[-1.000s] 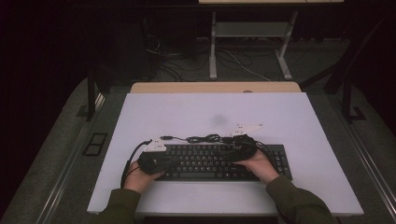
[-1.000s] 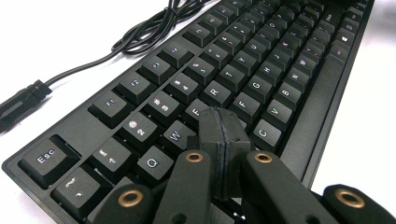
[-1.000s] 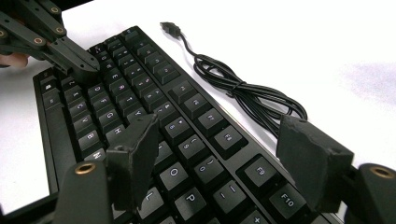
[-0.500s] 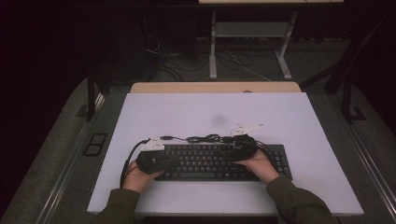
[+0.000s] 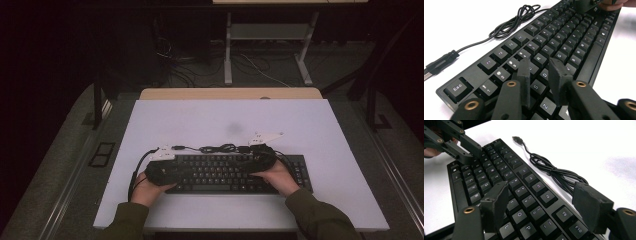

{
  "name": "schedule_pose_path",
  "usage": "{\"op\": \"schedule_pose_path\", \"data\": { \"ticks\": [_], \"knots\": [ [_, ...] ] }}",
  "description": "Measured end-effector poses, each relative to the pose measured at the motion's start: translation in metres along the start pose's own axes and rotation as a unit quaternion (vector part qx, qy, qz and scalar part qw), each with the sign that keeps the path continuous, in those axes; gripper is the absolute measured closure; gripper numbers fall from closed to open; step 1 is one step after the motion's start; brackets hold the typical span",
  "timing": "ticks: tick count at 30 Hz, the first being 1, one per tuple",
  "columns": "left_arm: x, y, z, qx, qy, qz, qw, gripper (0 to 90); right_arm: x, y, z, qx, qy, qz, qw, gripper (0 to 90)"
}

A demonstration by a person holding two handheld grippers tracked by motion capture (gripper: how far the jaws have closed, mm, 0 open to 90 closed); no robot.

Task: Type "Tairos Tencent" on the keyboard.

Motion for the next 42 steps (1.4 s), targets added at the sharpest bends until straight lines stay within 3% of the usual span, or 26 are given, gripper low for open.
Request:
{"op": "schedule_pose_path", "data": {
  "ticks": [6, 17, 25, 30, 42],
  "knots": [
    [-0.001, 0.001, -0.001, -0.003, 0.004, 0.002, 1.0, 60.4, 0.0, 0.001, 0.003, 0.0, 0.007, -0.004, 1.0, 26.9],
    [-0.001, 0.002, -0.003, -0.007, 0.014, 0.013, 0.9998, 38.2, 0.0, 0.001, 0.017, -0.023, 0.007, -0.007, 0.9997, 29.7],
    [-0.003, 0.007, -0.004, 0.003, 0.014, 0.005, 0.9999, 35.2, 0.0, 0.001, 0.022, -0.03, 0.011, -0.012, 0.9994, 31.1],
    [-0.006, 0.016, -0.006, 0.022, 0.015, -0.005, 0.9996, 39.0, 0.001, 0.001, 0.021, -0.031, 0.008, -0.011, 0.9994, 30.8],
    [-0.007, 0.03, -0.013, 0.063, -0.004, -0.026, 0.9976, 68.8, 0.001, 0.001, 0.02, -0.029, 0.007, -0.009, 0.9995, 30.8]
  ]
}}
Point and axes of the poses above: each handheld gripper's, and its own axes: z roughly backward along the jaws, x roughly out of its underside, y roughly to its right, the point moved 1 cm from there along -z, roughly forward along the jaws, and after that the axes turned 1 degree about -z, right-handed, at the moved point
